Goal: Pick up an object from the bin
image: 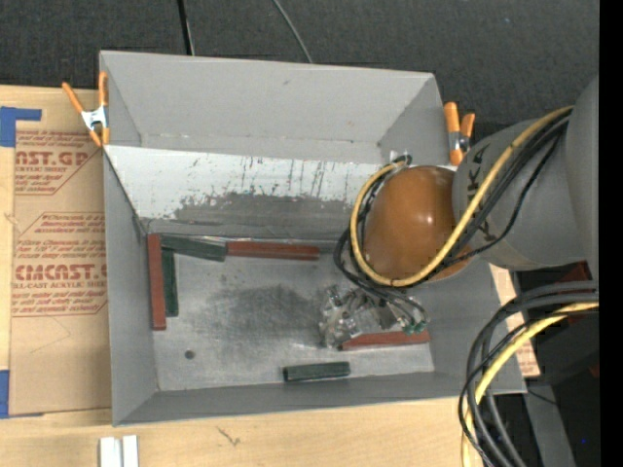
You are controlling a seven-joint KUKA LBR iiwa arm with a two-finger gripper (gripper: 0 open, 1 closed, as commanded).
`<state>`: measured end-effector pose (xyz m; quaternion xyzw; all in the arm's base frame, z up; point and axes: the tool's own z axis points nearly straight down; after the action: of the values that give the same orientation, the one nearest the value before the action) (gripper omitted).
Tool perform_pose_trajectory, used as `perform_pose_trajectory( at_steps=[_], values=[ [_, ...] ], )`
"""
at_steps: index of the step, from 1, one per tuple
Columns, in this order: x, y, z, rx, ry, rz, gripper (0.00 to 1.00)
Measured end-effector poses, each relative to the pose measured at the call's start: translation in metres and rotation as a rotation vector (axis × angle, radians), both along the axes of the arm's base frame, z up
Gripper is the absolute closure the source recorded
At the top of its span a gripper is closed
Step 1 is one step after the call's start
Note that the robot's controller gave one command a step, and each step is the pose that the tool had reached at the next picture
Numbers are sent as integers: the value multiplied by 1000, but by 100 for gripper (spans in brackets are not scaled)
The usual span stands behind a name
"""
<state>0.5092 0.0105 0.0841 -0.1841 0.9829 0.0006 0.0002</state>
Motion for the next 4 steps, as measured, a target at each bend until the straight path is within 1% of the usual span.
perform_pose_trajectory(
  at_steps=[1,2,3,4],
  values=[
    [1,0,1,1,-5,0,0],
    [1,0,1,1,-5,0,0],
    [7,15,0,-2,0,168,0],
    [-1,-13,12,2,-1,307,0]
  ],
)
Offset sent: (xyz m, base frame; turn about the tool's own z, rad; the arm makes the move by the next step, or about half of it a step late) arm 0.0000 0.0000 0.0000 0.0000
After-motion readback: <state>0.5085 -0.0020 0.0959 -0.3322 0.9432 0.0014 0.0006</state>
